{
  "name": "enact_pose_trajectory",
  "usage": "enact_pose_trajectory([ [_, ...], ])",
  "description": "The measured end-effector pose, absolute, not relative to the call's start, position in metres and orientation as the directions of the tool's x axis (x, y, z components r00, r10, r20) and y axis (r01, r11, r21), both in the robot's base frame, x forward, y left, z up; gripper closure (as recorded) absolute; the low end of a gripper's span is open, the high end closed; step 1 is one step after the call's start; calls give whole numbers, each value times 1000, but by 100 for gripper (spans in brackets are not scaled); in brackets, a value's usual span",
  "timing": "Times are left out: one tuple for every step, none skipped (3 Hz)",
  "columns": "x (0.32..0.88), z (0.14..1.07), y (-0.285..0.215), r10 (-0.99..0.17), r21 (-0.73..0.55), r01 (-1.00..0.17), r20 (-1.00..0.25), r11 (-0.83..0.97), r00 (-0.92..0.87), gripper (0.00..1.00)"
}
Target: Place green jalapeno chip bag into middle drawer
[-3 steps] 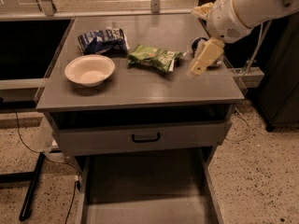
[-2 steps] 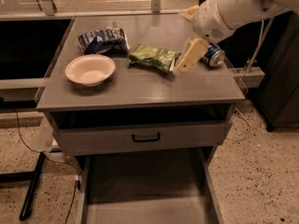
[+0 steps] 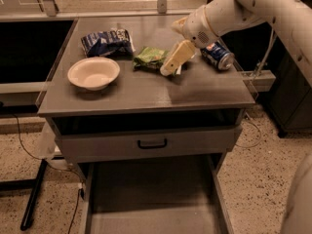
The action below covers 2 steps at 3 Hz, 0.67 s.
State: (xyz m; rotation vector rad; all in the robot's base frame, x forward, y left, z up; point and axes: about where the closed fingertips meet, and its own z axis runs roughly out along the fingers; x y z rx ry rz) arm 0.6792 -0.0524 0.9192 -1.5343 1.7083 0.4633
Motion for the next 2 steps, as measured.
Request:
enact_pose_trajectory([
  [698,895,-42,-688,-185,-955,-725,231,-26,0],
  [729,861,-48,-728,-183,-942,-680,282,-86,0],
])
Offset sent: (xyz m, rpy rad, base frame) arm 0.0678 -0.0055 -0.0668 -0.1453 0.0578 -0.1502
